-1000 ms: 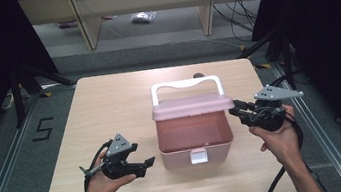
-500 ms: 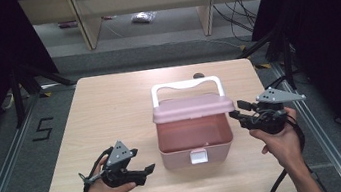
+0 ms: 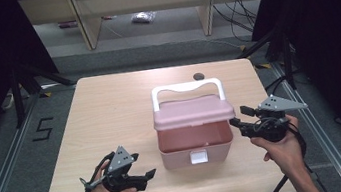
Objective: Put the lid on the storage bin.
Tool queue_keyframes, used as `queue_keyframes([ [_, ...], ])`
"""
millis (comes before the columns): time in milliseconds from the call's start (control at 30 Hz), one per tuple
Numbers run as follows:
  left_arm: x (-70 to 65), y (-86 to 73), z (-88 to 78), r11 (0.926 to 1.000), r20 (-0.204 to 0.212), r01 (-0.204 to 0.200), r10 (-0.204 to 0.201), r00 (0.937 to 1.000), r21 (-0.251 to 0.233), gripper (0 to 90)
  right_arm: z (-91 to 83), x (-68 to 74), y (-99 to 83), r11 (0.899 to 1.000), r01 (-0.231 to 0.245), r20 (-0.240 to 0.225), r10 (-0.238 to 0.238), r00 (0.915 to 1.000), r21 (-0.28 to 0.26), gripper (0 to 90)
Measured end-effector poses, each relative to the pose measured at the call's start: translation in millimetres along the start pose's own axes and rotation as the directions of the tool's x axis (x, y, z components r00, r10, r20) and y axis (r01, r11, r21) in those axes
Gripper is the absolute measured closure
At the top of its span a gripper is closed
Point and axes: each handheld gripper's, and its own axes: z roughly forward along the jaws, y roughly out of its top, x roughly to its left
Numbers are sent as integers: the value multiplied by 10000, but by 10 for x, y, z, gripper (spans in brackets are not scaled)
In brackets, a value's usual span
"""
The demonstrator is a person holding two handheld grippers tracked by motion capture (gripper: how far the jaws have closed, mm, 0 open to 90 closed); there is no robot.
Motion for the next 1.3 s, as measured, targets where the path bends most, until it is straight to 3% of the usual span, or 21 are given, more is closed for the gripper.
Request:
queue_keyframes([
  [33, -12, -10, 7, 10000, -93, 52, -52, 9999, -20, 230, -4, 17, -13, 9998, -213, 48, 213, 9998, 36, 428],
  [167, -39, -54, 37, 9996, -147, -250, 252, 9996, 136, 230, -6, 11, -48, 9999, 100, 61, -101, 9999, 133, 423],
  [200, -45, -64, 37, 9996, -103, -256, 257, 9996, 137, 230, 3, 28, -64, 9998, -95, 4, 95, 10000, 200, 420],
  [267, -48, -78, 38, 9995, -129, -267, 269, 9996, 140, 229, 7, 14, -77, 9997, 180, 34, -180, 9998, 172, 414],
  [333, -48, -91, 24, 9991, -157, -327, 332, 9993, 255, 230, -5, 43, -97, 9986, -137, -25, 138, 9999, 508, 409],
  [367, -49, -102, 32, 9995, -168, -266, 269, 9995, 140, 230, 16, 10, -110, 9989, 316, -39, -315, 9995, 340, 404],
  [400, -53, -112, 36, 9999, -151, -144, 145, 9998, 73, 229, 20, 4, -120, 9983, 414, -13, -414, 9991, 404, 404],
  [433, -55, -125, 32, 9997, -258, -195, 199, 9995, 154, 229, 39, 31, -141, 9994, 71, -145, -66, 9999, 348, 404],
  [500, -58, -147, 41, 9995, -218, -259, 263, 9994, 180, 229, 46, 18, -161, 9983, 419, -100, -416, 9991, 403, 403],
  [600, -68, -186, 60, 9989, -103, -357, 361, 9993, 310, 229, 40, 34, -194, 9981, 258, -169, -249, 9995, 564, 401],
  [633, -80, -207, 76, 9990, -152, -305, 310, 9994, 317, 229, 27, 26, -197, 9967, 404, -184, -392, 9991, 705, 402],
  [667, -81, -214, 83, 9989, -78, -297, 300, 9995, 372, 229, 30, 48, -220, 9978, 206, -169, -195, 9997, 635, 401],
  [700, -81, -221, 86, 9981, -179, -344, 353, 9992, 503, 229, 27, 28, -222, 9965, 509, -130, -501, 9987, 659, 400],
  [767, -85, -235, 106, 9976, -85, -387, 392, 9992, 574, 229, 14, 22, -229, 9948, 648, -113, -642, 9979, 783, 399],
  [833, -95, -239, 122, 9978, -43, -379, 382, 9993, 535, 229, 27, 55, -246, 9966, 395, -324, -373, 9988, 718, 399],
  [1000, -106, -230, 111, 9982, 8, -354, 354, 9994, 479, 229, 6, 38, -250, 9946, 635, -297, -613, 9977, 823, 396],
  [1067, -104, -232, 108, 9985, -47, -334, 336, 9994, 444, 229, 5, 60, -265, 9953, 379, -259, -357, 9990, 895, 394],
  [1133, -100, -233, 103, 9984, -62, -344, 347, 9994, 450, 229, 4, 42, -274, 9937, 617, -350, -587, 9977, 933, 391],
  [1200, -98, -233, 104, 9984, -32, -344, 346, 9994, 448, 229, -6, 60, -284, 9932, 413, -391, -373, 9985, 1092, 389],
  [1267, -103, -233, 104, 9984, -50, -349, 352, 9994, 450, 229, -6, 46, -293, 9928, 642, -312, -614, 9976, 1009, 387],
  [1300, -104, -232, 103, 9983, -49, -357, 359, 9993, 455, 230, -17, 69, -302, 9918, 384, -391, -339, 9987, 1216, 387],
])
